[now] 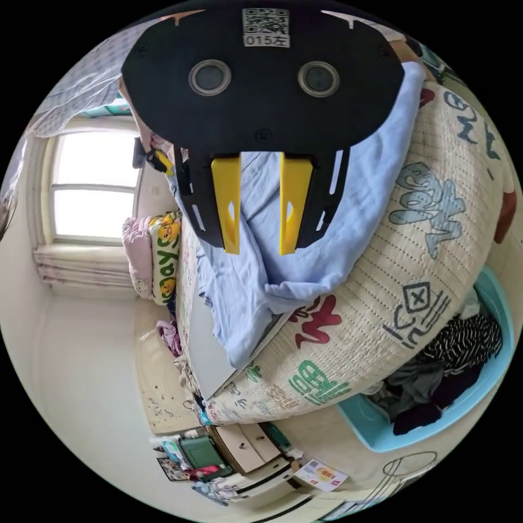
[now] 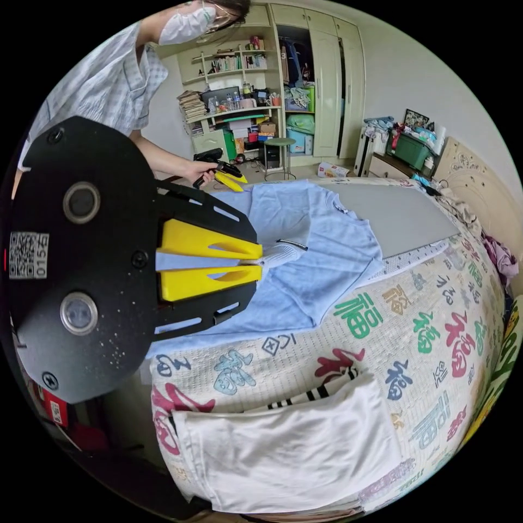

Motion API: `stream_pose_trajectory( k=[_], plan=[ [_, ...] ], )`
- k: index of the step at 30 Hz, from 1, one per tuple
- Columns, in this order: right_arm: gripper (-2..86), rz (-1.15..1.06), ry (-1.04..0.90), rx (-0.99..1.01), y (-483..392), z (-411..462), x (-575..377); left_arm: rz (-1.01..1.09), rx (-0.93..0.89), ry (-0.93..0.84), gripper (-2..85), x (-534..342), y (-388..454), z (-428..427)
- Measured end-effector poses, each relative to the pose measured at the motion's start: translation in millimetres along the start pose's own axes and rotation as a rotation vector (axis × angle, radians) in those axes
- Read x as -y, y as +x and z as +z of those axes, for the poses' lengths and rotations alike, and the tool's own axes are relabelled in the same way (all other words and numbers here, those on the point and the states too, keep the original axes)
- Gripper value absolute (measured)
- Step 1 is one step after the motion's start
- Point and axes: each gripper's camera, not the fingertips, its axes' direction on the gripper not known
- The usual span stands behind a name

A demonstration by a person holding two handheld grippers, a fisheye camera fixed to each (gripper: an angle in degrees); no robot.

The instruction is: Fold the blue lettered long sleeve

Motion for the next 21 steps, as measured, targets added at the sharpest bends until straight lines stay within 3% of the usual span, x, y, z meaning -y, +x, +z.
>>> stream_pose_trajectory(
  k=[6, 12, 17, 21],
  plan=[
    [0.8, 0.028, -0.041, -0.030, -5.5, 41.5, 8.7, -0.172, -0.191, 0.153, 10.0, 25.7, -26.7, 16.0],
    [0.9, 0.039, -0.051, -0.049, -20.2, 76.6, 27.0, -0.305, -0.221, 0.306, 3.4, 46.2, -47.9, 0.1],
    [1.4, 0.006, -0.175, -0.264, -21.8, 156.4, 65.7, -0.241, -0.146, 0.220, 3.5, 65.2, -48.6, 0.5],
    [2.5, 0.006, -0.302, -0.327, -19.6, 204.0, 82.9, -0.152, -0.058, 0.133, 4.5, 83.0, -33.3, -8.9]
  ],
)
